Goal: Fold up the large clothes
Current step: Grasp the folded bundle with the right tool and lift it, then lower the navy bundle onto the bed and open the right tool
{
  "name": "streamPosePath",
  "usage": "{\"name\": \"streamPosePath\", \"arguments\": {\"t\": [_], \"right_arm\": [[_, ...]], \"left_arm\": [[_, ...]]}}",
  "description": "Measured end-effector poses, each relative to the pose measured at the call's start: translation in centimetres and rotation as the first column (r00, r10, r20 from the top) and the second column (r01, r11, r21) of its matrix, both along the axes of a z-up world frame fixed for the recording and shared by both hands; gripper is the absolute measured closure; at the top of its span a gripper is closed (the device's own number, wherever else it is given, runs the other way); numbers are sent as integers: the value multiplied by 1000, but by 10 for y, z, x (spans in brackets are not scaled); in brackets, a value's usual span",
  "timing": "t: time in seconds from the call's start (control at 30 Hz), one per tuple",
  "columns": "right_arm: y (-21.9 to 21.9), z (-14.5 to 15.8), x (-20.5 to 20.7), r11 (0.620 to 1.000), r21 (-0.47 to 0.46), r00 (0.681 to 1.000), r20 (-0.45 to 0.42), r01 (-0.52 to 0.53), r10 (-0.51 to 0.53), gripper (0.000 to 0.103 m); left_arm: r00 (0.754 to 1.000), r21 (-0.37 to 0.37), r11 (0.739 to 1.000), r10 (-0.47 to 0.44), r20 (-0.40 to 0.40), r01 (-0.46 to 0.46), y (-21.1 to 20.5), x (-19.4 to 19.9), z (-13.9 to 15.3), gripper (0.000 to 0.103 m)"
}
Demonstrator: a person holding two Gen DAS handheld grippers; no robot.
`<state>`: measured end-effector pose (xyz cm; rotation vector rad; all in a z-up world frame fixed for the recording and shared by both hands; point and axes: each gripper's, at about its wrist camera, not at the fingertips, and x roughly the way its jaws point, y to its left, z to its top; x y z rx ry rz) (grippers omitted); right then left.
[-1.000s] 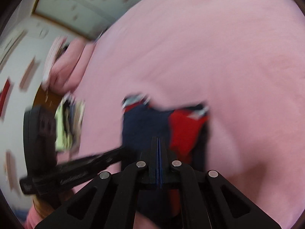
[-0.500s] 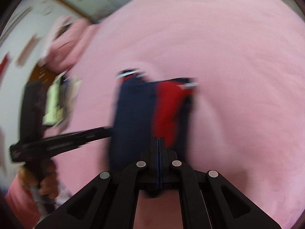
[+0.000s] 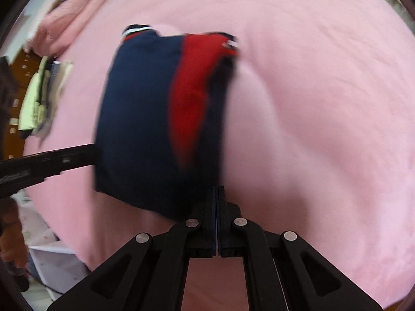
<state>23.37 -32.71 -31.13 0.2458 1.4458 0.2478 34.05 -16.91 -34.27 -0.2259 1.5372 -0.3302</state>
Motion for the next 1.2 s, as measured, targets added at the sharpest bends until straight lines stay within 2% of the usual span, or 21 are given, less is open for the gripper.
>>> {"name": "streamPosePath", "arguments": {"t": [0.07, 0.1, 0.17, 0.23, 0.3, 0.33, 0.43, 0.6, 0.73, 0.8, 0.9, 0.97, 1.03, 1.13, 1.17, 1.2], "right_arm": [[-6, 12, -3, 996, 68, 998, 44, 49, -52, 103], [-5, 24, -5, 995, 80, 993, 98, 58, -66, 103], [3, 45, -7, 995, 91, 973, 221, 41, -60, 103], [12, 56, -8, 987, 163, 964, 263, 5, -48, 103], [22, 46, 3, 974, 223, 983, 182, -32, -9, 103], [33, 34, 4, 975, 218, 993, 118, -49, 23, 103], [52, 11, -3, 990, 116, 996, 54, -81, 75, 103], [33, -11, -8, 993, 102, 998, 1, 57, -58, 103], [33, -29, -3, 998, 11, 998, 1, 57, -57, 103], [26, -42, 4, 991, -77, 994, -19, 108, -109, 103], [9, -42, 9, 980, -35, 980, -32, 194, -195, 103], [5, -32, 9, 976, -58, 978, 0, 209, -210, 103], [7, -21, 9, 973, -89, 978, 24, 211, -210, 103], [10, -6, 11, 970, -89, 974, 8, 228, -228, 101], [16, 3, 10, 967, -83, 971, 4, 240, -240, 97], [18, 9, 10, 962, -72, 964, -4, 263, -264, 94]], "left_arm": [[1000, -1, 1000, 24, -17, -24, 6, -7, 2, 101], [999, -1, 1000, 30, -24, -30, 8, -11, 2, 101], [999, 10, 1000, 28, -36, -27, 15, -21, 1, 101], [999, 24, 999, 23, -44, -22, 18, -26, -2, 101], [998, 34, 999, 23, -54, -21, 20, -28, -6, 101], [998, 37, 999, 22, -55, -20, 19, -28, -7, 101], [999, 41, 999, 19, -48, -17, 16, -26, -8, 101], [1000, 19, 1000, 7, -31, -6, 11, -24, -8, 101], [1000, 15, 1000, -3, -23, 3, 3, -22, -12, 101], [1000, 21, 1000, 0, -10, 0, 3, -23, -13, 101], [1000, 15, 1000, -8, -7, 8, 7, -26, -13, 101], [1000, 27, 999, -16, 3, 16, 3, -24, -11, 101], [1000, 69, 997, -24, 6, 23, 8, -24, -3, 94], [999, 143, 990, 14, 30, -18, 13, -20, 12, 70], [999, 157, 987, 26, 40, -32, 15, -19, 17, 59], [998, 171, 984, 33, 57, -43, 15, -18, 23, 53]]}}
